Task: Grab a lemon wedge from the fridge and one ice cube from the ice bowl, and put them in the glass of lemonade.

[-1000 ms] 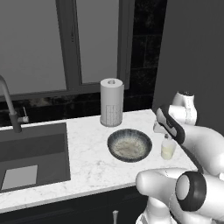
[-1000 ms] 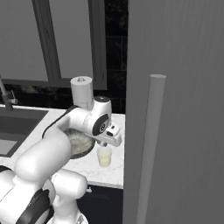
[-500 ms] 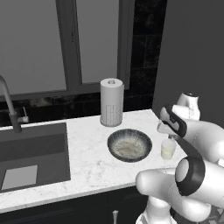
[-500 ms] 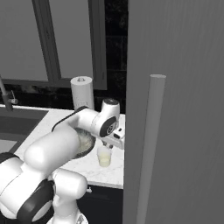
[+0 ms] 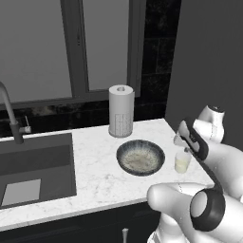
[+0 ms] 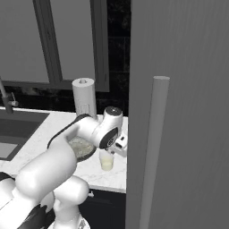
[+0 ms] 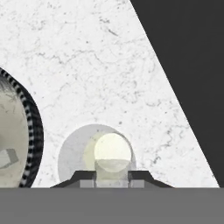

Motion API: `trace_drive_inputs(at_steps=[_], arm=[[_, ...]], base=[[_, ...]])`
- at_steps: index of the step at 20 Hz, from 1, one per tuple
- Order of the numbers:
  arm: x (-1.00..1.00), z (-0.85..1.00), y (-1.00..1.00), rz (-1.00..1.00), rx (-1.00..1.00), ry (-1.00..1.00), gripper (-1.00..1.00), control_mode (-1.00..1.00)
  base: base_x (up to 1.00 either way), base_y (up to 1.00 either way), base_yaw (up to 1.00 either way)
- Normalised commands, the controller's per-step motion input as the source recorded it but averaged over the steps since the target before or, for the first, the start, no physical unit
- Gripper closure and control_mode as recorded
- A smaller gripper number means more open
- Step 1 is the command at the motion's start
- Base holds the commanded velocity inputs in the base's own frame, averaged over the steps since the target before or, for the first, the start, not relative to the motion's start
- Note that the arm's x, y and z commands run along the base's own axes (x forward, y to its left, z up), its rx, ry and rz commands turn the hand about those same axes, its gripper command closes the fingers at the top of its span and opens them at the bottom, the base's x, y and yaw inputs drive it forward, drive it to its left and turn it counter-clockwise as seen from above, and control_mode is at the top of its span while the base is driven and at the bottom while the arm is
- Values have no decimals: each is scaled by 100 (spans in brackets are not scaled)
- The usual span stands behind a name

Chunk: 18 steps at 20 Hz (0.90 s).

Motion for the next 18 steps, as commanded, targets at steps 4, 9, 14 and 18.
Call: trace_drive_inputs(at_steps=[4,9,14,18], arm=[[0,0,6,-4,-6,-4,100,-100],[0,-1,0,-6,-3,-1,100,-100],[0,-6,6,-4,-2,-3,100,-100],[9,-8,6,-2,-2,0,100,-100]], base=[[0,0,0],[0,0,0],[0,0,0],[0,0,0]])
